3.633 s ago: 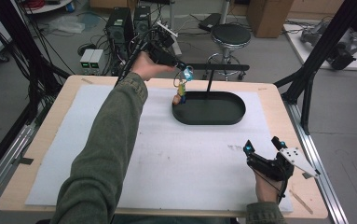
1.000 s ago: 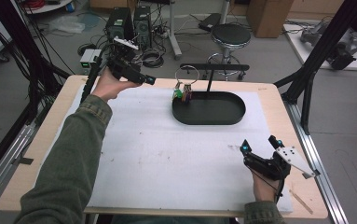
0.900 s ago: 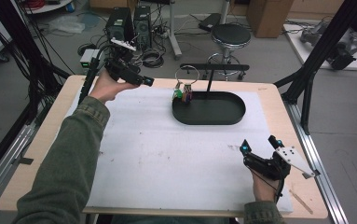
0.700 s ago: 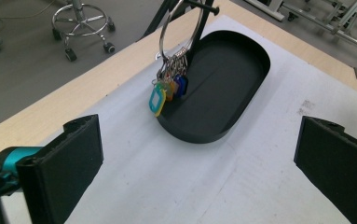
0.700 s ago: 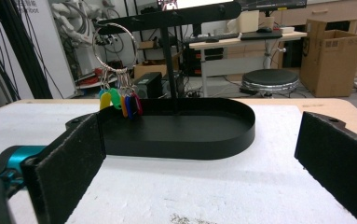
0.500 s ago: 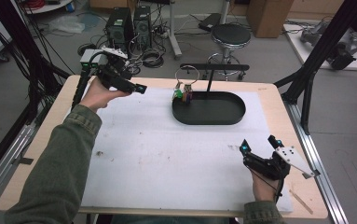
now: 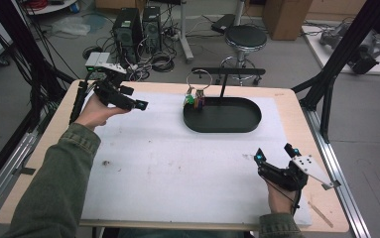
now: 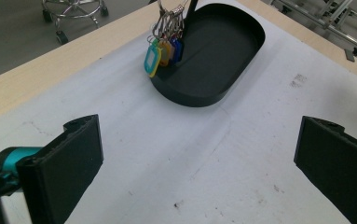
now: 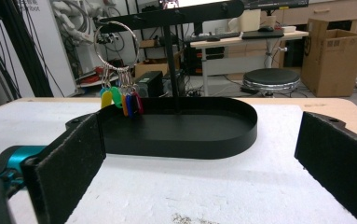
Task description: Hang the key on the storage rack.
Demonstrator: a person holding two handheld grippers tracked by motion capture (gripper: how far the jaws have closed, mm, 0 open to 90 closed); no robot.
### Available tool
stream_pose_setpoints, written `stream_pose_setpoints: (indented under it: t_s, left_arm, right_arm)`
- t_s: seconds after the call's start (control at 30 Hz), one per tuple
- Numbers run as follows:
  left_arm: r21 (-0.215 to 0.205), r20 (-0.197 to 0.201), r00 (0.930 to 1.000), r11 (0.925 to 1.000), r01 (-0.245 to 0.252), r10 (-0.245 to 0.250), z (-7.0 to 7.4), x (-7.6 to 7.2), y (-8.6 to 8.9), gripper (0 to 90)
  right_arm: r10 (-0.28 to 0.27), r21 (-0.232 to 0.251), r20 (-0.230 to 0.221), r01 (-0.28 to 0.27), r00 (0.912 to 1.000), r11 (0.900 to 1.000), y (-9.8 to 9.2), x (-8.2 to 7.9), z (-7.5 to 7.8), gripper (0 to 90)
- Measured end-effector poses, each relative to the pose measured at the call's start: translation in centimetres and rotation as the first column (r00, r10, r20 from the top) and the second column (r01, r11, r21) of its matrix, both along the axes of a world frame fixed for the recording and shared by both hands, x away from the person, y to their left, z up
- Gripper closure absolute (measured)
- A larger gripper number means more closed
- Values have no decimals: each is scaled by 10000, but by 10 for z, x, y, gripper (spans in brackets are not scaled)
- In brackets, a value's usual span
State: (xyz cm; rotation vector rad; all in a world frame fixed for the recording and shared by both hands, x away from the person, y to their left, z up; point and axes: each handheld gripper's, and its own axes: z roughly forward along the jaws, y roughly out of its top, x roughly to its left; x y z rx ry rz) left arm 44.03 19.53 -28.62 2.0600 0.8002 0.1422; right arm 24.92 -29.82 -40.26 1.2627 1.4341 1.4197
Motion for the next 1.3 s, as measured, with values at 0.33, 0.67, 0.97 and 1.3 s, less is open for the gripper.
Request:
stream_pose_setpoints:
  t_s: [0.33, 0.67, 0.97, 1.3]
  left_arm:
    - [-20, -135, 9999, 10000, -83, 82, -11, -14, 11, 17]
    - [74, -111, 9992, 9993, -378, 379, -16, -26, 24, 17]
    - [-22, -175, 9964, 9965, -831, 830, -29, -39, 41, 17]
    - [-188, -208, 9922, 9921, -1237, 1233, -40, -56, 59, 17]
  right_arm:
    - [1, 0, 6, -1, 10000, 10000, 0, 0, 0, 6]
    - [26, -39, 25, -26, 10000, 10000, 1, 0, 0, 6]
    - [54, -34, -4, -54, 10000, 10000, 2, 1, 0, 5]
    - [82, -72, 5, -82, 10000, 9999, 2, 1, 0, 6]
